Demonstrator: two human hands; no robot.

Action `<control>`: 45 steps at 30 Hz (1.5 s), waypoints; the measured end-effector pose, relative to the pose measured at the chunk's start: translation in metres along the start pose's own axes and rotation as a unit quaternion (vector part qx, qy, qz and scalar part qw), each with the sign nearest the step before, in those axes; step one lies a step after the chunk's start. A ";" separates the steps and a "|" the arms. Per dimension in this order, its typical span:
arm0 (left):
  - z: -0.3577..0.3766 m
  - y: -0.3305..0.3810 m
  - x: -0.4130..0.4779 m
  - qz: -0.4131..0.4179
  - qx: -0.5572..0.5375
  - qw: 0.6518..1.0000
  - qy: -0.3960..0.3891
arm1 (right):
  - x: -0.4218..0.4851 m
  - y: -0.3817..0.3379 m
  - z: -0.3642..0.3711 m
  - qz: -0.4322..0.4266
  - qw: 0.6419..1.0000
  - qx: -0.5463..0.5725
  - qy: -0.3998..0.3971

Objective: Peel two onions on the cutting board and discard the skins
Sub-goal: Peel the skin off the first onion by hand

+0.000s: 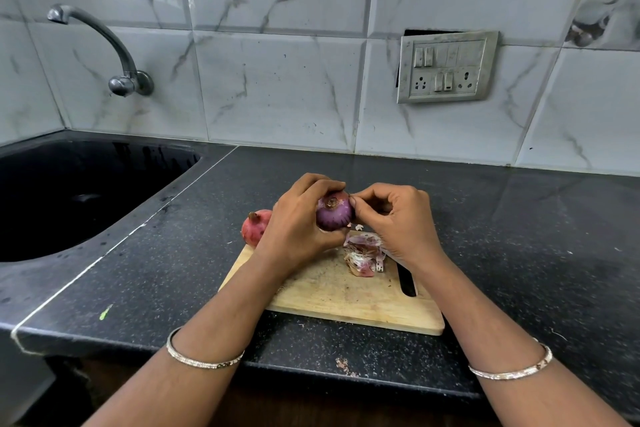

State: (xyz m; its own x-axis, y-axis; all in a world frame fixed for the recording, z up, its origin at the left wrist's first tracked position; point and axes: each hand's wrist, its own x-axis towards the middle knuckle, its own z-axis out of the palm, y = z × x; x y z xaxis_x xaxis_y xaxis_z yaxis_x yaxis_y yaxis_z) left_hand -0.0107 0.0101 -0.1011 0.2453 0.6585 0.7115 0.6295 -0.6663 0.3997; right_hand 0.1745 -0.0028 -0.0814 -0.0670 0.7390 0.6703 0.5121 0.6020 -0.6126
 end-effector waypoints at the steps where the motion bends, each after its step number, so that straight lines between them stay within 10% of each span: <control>1: 0.000 0.000 0.000 0.003 -0.001 1.000 0.001 | 0.000 0.000 0.001 0.000 1.000 -0.005 0.001; 45: 0.003 0.003 0.003 -0.010 -0.065 0.998 0.024 | 0.004 0.000 0.002 0.187 0.961 0.203 0.036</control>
State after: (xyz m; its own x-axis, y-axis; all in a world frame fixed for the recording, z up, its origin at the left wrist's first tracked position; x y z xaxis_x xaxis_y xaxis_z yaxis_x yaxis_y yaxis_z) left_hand -0.0060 0.0109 -0.0992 0.1958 0.6562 0.7287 0.5325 -0.6952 0.4829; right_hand 0.1724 0.0007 -0.0802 0.1230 0.9126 0.3900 0.1124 0.3776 -0.9191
